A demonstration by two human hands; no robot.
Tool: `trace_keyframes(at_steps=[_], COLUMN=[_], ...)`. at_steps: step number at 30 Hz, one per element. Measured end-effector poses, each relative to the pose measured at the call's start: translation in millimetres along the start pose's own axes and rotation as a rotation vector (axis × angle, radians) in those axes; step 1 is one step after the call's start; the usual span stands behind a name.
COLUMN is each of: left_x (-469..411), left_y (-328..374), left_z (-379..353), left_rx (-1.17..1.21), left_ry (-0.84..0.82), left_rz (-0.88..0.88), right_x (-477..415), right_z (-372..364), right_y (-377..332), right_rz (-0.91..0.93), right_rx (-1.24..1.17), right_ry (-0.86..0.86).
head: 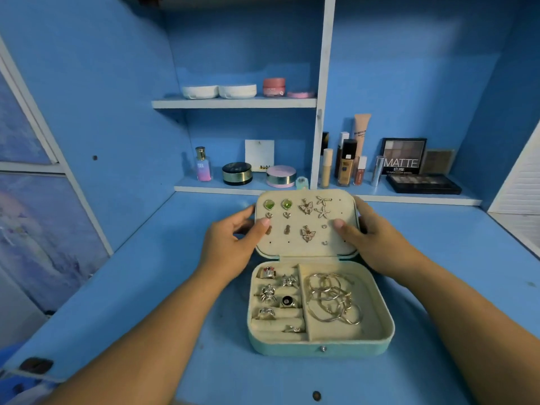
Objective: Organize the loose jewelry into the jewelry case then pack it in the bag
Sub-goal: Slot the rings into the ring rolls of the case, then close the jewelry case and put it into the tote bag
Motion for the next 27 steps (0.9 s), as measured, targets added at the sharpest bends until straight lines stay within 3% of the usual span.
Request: trace_keyframes(at_steps=[5, 12, 20, 27], left_x=[3, 18, 41, 81], left_y=[13, 33, 65, 86], left_z=[9, 13, 18, 23], left_rx=[-0.054, -0.245, -0.387, -0.478], left_ry=[0.119, 0.191, 0.05, -0.026], left_rz=[-0.151, -0.251, -0.266, -0.414], right_x=[1, 13, 41, 95], right_z=[3, 2, 14, 13], right_y=[-8, -12, -34, -46], right_rz=[0.154, 0.18, 0.146, 0.176], right_rx=[-0.06, -0.127, 0.009, 0.206], right_ry=[0.118, 0.199, 0.209, 0.242])
Point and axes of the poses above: each hand's wrist, its own x-axis away from the middle knuckle, its own z-axis out of the back of the hand, y = z × x, the point moved 10 cm from there along -x, towards the middle knuckle, and after that the axes turned 7 degrees about -y, right-handed, at the moved point
